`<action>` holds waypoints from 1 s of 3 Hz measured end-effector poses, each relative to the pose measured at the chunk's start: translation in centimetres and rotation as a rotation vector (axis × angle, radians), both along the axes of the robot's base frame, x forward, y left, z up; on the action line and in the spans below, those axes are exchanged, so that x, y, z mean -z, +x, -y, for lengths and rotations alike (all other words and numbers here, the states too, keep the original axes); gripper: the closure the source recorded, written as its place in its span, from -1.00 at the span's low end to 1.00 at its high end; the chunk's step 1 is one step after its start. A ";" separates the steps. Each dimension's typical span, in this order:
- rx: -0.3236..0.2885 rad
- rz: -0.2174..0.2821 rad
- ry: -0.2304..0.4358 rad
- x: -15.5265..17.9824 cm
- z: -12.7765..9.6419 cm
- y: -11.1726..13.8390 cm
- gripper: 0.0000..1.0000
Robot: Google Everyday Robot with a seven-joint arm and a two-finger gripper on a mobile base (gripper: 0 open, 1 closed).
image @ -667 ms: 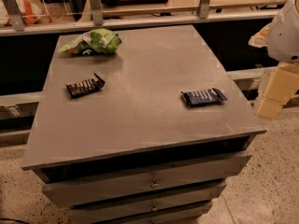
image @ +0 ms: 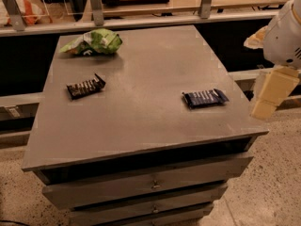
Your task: Pick rxbar chocolate
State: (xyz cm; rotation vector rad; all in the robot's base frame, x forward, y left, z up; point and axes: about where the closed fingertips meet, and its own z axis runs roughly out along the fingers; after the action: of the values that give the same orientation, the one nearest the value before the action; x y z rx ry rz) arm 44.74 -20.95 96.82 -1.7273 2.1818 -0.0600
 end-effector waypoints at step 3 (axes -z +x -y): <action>-0.120 0.017 0.274 4.4 -6.0 4.8 -1.00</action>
Offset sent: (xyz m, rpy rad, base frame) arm 0.0467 0.0574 -0.0474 0.3057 -0.0353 0.1405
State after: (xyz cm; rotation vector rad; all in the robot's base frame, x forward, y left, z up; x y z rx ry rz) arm 49.50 -14.99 92.41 -1.6876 1.9631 0.2426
